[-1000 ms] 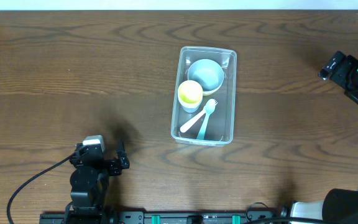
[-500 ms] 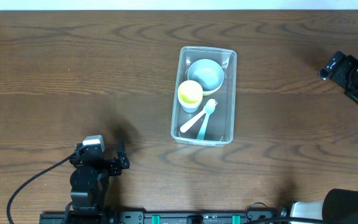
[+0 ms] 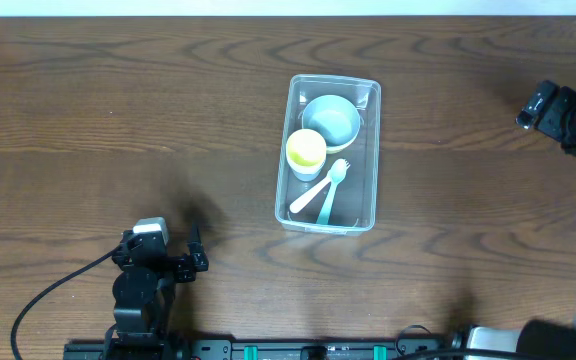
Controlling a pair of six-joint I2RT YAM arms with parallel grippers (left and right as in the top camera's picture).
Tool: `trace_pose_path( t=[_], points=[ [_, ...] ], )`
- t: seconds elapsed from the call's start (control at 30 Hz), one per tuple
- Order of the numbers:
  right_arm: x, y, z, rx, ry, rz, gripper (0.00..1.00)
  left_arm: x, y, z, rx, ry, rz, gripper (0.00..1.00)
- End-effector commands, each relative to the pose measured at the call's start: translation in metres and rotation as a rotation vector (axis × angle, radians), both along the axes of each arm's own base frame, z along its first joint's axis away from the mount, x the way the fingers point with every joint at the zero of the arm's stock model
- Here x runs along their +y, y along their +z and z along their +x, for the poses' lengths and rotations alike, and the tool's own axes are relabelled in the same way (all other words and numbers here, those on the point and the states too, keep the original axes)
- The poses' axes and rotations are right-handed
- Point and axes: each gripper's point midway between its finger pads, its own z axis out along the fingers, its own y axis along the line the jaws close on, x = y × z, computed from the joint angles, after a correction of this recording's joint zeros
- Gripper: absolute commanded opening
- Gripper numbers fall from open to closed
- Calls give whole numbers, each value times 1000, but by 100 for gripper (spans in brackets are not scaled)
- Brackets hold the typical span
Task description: Pack container
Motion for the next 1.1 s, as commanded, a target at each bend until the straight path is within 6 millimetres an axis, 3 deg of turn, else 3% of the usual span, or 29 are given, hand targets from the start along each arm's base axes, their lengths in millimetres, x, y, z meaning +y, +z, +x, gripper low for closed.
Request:
trace_pose_path(
  t=[0.0,0.1,0.2,0.6,0.83,1.07],
  points=[
    [36,28,-5,-151,301,-112,99,1,-7,0,9,10,-9,98],
    [63,35,-9,-287,451,-175,99,1,-7,0,9,10,-9,98],
    [76,28,-26,-362,500,-213,99,1,-7,0,9,10,-9,98],
    [97,-45,-111,-513,508,-260,99,1,-7,0,9,10,-9,98],
    [104,-80,-133,-588,517,-280,99,1,-7,0,9,10,-9,98],
    [115,-109,-141,-642,559,-261,99,1,-7,0,9,9,-10,98]
  ],
)
